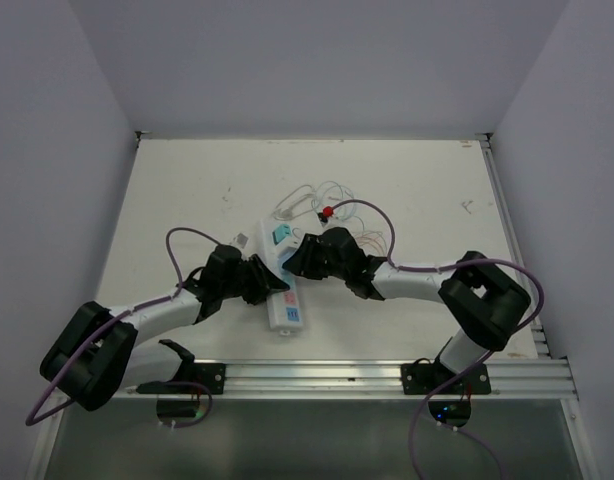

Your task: Pull the plug off the socket

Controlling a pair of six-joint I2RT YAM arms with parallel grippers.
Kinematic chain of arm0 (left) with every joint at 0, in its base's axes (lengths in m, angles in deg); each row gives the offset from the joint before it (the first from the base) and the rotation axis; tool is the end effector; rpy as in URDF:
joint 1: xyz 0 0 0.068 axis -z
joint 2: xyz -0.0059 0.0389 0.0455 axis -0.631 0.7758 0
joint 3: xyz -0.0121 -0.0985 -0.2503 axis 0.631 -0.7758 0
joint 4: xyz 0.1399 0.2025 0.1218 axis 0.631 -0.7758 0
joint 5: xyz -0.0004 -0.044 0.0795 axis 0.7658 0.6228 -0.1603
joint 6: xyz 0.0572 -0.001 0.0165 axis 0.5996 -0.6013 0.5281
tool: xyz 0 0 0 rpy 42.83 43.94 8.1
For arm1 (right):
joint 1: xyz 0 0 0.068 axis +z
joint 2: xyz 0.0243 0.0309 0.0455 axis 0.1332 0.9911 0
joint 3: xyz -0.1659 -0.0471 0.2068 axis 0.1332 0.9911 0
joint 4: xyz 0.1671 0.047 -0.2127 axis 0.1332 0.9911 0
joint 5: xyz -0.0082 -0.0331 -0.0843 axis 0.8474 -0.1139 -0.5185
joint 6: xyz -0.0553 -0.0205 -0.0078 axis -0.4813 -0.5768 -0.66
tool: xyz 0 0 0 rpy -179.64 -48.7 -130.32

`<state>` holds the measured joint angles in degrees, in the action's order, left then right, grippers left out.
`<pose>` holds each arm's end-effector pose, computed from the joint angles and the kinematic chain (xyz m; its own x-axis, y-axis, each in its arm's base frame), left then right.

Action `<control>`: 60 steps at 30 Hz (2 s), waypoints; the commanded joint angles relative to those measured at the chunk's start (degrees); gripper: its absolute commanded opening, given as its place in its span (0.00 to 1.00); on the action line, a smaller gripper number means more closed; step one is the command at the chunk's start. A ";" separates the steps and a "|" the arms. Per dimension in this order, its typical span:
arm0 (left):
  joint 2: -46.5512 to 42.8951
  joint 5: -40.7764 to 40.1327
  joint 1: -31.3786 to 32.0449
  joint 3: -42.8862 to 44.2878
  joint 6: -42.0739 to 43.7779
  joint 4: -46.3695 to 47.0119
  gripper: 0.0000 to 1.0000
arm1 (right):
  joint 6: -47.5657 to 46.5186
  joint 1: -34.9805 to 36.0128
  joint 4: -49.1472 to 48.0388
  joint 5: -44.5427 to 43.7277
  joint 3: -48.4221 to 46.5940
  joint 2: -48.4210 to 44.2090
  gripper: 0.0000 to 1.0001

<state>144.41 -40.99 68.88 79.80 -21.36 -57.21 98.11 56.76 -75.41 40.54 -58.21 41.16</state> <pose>0.1944 -0.1255 0.1214 -0.8409 -0.5217 -0.1443 -0.2405 0.5989 -0.7639 0.2316 0.2688 0.1601 -0.7982 0.2829 -0.5318 -0.2226 0.6818 0.6969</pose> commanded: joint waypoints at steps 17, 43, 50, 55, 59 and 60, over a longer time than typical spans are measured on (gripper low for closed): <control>1.70 -15.35 -2.07 -1.33 -2.05 -13.83 0.00 | -1.80 -1.46 -2.83 -5.19 0.74 -6.83 0.00; 3.72 -7.44 -2.07 1.39 4.98 -6.62 0.00 | -5.40 -28.27 12.64 7.64 3.29 -9.03 0.33; 3.64 -6.91 -2.07 1.48 5.25 -6.09 0.00 | -10.22 -30.21 19.85 6.33 1.01 -11.75 0.70; 3.90 -6.30 -2.07 1.74 5.33 -5.83 0.00 | -14.10 -30.21 27.31 3.78 -2.15 -15.44 0.88; 3.81 -6.03 -2.07 1.92 5.33 -5.74 0.00 | -15.60 -30.12 29.26 3.16 -3.74 -18.95 0.95; 3.81 -5.94 -2.07 2.01 5.33 -5.74 0.00 | -15.77 -30.03 29.35 3.51 -4.00 -19.66 0.95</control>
<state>146.73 -46.32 66.87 81.85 -19.33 -59.49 85.17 26.72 -48.99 44.96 -59.15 24.92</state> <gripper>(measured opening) 0.389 0.948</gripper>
